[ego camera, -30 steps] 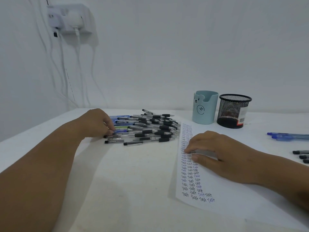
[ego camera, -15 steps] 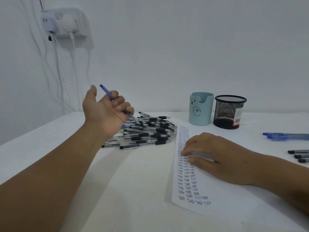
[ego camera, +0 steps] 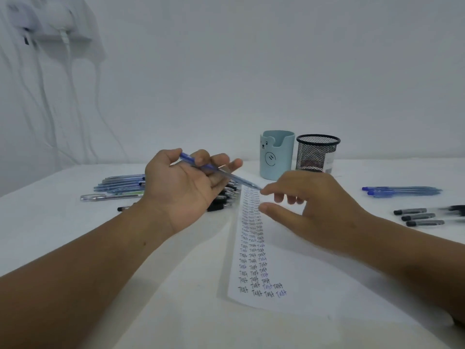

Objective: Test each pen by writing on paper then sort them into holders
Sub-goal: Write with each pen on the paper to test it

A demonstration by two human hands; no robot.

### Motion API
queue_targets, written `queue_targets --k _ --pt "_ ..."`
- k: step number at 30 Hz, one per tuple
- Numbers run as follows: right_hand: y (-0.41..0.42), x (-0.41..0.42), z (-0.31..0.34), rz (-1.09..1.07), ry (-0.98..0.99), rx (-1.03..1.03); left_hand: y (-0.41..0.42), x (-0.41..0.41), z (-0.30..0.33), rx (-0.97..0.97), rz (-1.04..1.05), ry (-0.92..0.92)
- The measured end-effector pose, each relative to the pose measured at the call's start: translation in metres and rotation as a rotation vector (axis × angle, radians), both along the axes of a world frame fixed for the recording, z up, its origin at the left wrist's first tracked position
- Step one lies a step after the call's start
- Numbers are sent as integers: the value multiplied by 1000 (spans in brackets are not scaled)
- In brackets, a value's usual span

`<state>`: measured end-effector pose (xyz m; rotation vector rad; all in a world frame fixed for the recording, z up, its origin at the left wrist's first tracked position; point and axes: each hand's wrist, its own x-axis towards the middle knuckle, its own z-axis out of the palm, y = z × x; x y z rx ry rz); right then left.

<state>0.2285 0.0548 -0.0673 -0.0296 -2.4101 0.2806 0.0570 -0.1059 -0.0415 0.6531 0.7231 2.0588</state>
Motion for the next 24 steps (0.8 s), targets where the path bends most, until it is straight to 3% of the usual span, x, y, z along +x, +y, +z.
queue_targets --k 6,11,15,19,21,24 --pt "-6 -1 8 -179 73 77 5 13 -5 -144 -109 237" --pt "-1 1 11 -266 -80 50 4 14 -6 -223 -140 462" --pt "3 5 12 -257 -127 -200 7 6 -7 -490 89 851" --pt "-12 14 18 69 -284 -755 -9 -5 -13 -623 5 1580" --pt "-22 17 18 204 -362 -920 -15 -1 -12 -650 -42 1699" --pt "-34 19 13 321 -453 -962 -12 2 -11 -617 -66 1744"
